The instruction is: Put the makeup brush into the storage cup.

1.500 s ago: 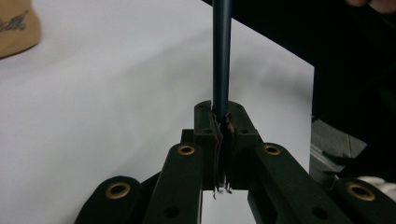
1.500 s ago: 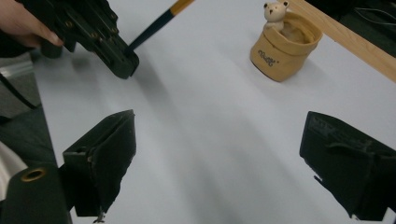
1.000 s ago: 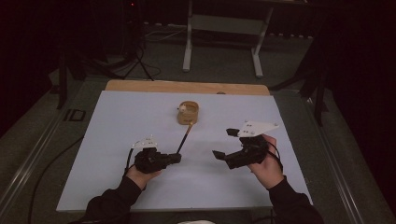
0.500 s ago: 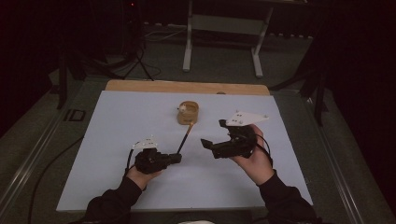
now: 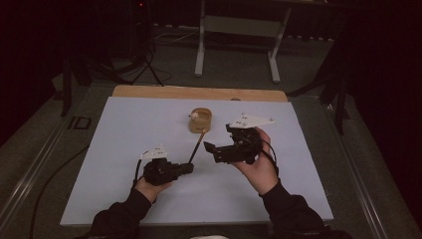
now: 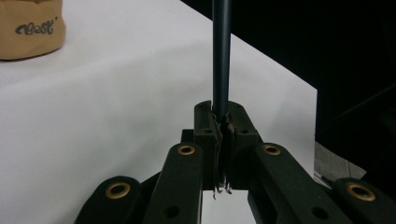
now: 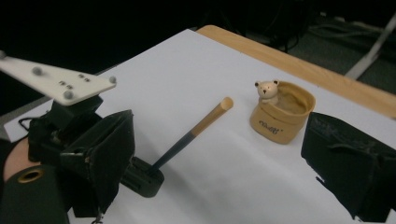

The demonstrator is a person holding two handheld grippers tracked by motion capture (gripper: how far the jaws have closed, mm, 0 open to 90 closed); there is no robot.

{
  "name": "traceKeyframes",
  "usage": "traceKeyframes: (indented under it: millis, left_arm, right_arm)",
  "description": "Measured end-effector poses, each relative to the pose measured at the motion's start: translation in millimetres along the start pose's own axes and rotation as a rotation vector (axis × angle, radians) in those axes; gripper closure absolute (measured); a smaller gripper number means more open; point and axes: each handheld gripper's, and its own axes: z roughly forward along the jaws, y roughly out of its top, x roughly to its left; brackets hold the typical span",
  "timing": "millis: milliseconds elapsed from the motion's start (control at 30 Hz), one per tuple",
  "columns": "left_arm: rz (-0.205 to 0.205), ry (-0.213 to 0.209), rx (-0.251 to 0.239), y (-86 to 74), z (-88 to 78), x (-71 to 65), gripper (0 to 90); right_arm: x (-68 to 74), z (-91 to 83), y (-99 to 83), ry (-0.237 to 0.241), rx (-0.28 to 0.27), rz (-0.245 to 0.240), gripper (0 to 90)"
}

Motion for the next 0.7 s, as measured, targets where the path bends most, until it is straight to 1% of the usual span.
traceKeyframes:
  millis: [67, 100, 200, 233, 300, 333, 367, 400, 433, 500, 533, 567, 600, 633, 667, 700]
  left_arm:
    - [-0.001, 0.003, 0.000, -0.1, 0.1, 0.0, 86.2]
    - [0.000, 0.007, -0.002, -0.3, 0.0, -0.1, 86.2]
    - [0.003, 0.011, -0.005, -0.1, -0.2, -0.1, 86.2]
    - [0.001, 0.009, -0.007, -0.1, -0.3, 0.0, 86.2]
    - [0.001, 0.012, -0.009, -0.1, -0.6, -0.2, 86.2]
    - [0.001, 0.009, -0.009, 0.0, -0.8, -0.1, 86.2]
    - [0.002, 0.007, -0.008, 0.2, -0.8, -0.1, 86.2]
    - [0.002, 0.009, -0.011, 0.2, -1.0, -0.2, 86.2]
    - [0.003, 0.006, -0.012, 0.3, -1.1, -0.2, 86.2]
    - [0.007, 0.010, -0.013, 0.4, -1.1, -0.5, 86.2]
    - [0.006, 0.004, -0.013, 0.5, -1.0, -0.5, 86.2]
    - [0.008, 0.009, -0.014, 0.4, -1.0, -0.6, 86.2]
    - [0.008, 0.008, -0.014, 0.4, -1.0, -0.5, 86.2]
    - [0.007, 0.005, -0.016, 0.4, -1.0, -0.6, 86.2]
    - [0.009, 0.010, -0.019, 0.5, -1.1, -0.7, 86.2]
    - [0.009, 0.004, -0.018, 0.8, -1.3, -0.9, 86.2]
  right_arm:
    - [-0.6, 3.9, 0.2, -0.013, 0.004, 0.035, 10.9]
    - [-1.0, 5.8, 0.1, -0.011, 0.008, 0.060, 13.6]
    - [-3.3, 12.1, -1.0, 0.012, 0.014, 0.132, 14.8]
    - [-3.2, 14.2, -1.2, 0.012, 0.019, 0.149, 16.1]
    - [-2.7, 17.5, -1.8, 0.005, 0.015, 0.175, 21.6]
    - [-2.7, 18.5, -2.0, 0.006, 0.011, 0.198, 22.9]
    - [-2.5, 20.4, -2.2, 0.005, 0.005, 0.231, 27.6]
    - [-2.5, 20.4, -2.2, 0.005, 0.005, 0.231, 27.6]
    - [-0.5, 22.3, -3.0, -0.003, 0.001, 0.246, 34.1]
    - [-0.1, 23.6, -3.7, 0.001, 0.004, 0.254, 34.4]
    - [0.6, 26.6, -5.1, 0.007, 0.008, 0.281, 38.1]
    - [0.1, 28.3, -6.0, 0.013, 0.008, 0.295, 39.0]
    - [0.1, 28.3, -6.0, 0.013, 0.008, 0.295, 39.0]
    - [-0.7, 31.5, -7.7, 0.025, 0.013, 0.321, 43.1]
    - [-0.7, 31.5, -7.7, 0.025, 0.013, 0.321, 43.1]
    - [-0.8, 34.6, -9.4, 0.021, 0.020, 0.343, 47.8]
